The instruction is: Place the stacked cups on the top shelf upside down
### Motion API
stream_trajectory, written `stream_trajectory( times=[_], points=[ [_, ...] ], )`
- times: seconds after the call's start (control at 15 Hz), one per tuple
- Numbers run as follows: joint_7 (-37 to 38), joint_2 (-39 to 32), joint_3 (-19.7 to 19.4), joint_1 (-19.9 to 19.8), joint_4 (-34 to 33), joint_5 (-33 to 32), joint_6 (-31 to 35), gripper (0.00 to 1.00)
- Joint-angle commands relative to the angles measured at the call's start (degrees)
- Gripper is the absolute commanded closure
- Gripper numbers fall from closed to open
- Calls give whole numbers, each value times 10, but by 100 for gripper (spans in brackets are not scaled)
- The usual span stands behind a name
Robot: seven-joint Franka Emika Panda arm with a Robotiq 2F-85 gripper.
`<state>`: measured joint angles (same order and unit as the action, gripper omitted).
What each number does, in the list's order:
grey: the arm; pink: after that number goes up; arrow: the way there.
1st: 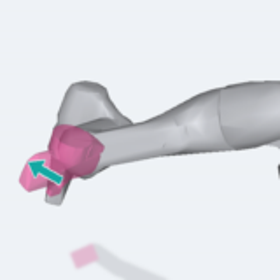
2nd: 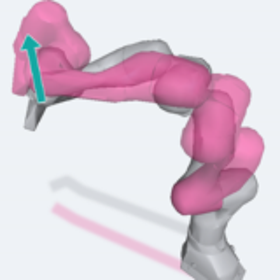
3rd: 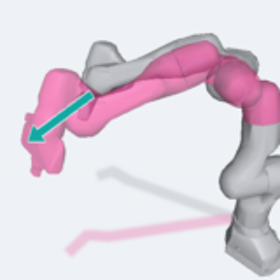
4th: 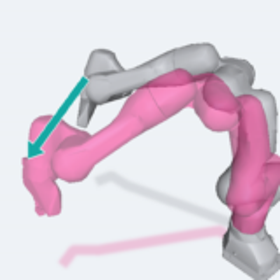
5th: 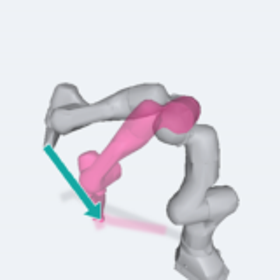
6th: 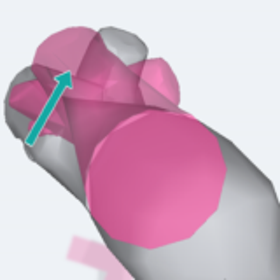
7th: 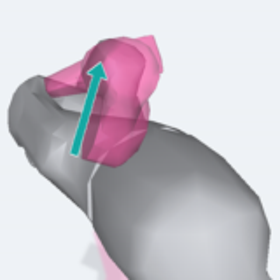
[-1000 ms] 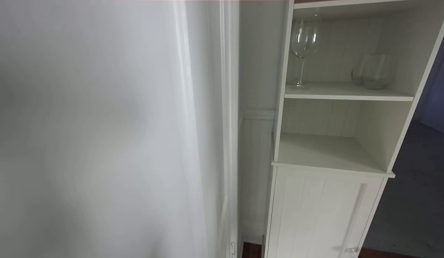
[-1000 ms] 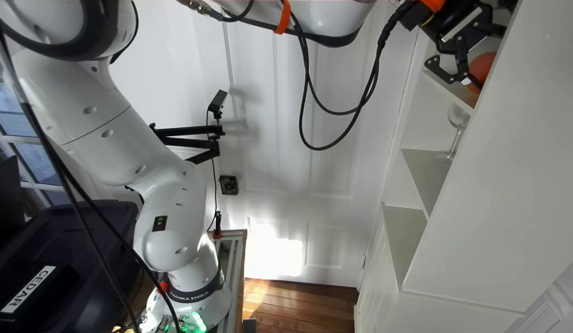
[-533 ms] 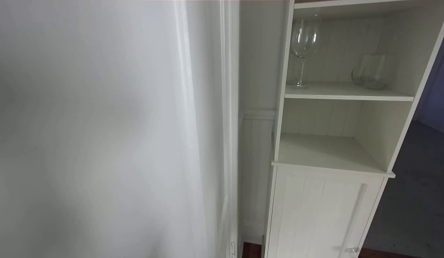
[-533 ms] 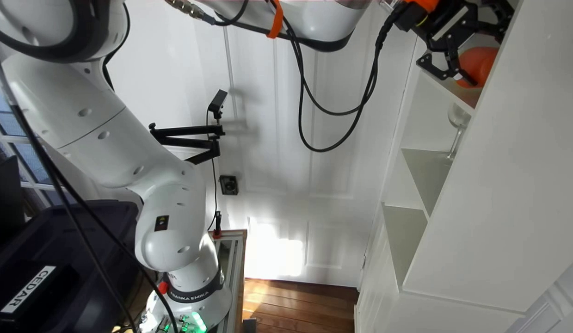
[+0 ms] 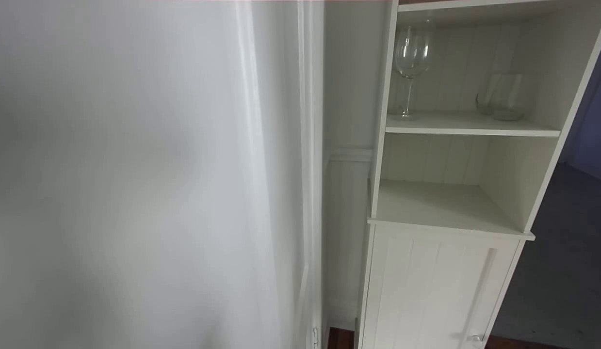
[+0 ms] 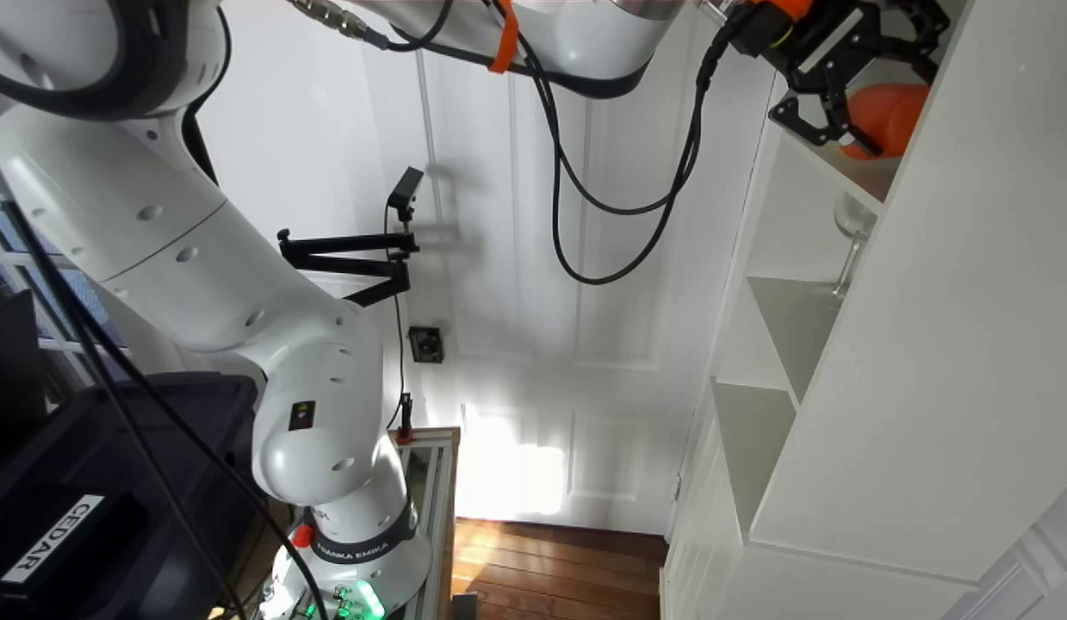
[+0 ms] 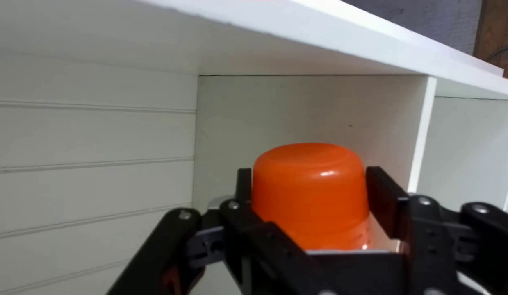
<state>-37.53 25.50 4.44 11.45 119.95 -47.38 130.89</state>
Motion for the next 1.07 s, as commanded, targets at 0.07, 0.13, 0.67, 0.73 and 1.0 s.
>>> stream_trajectory(
  times=[0.07, 0.13, 0.67, 0.73, 1.0],
  points=[
    [-17, 25, 1, 2, 6, 12, -1, 56],
    [-11, 26, 3, 1, 6, 15, -6, 56],
    [-22, 21, 15, 2, -3, 23, -75, 56],
    [-15, 23, 17, 0, -3, 14, -68, 56],
    [-6, 29, 20, -3, -3, 9, -70, 56]
  ],
)
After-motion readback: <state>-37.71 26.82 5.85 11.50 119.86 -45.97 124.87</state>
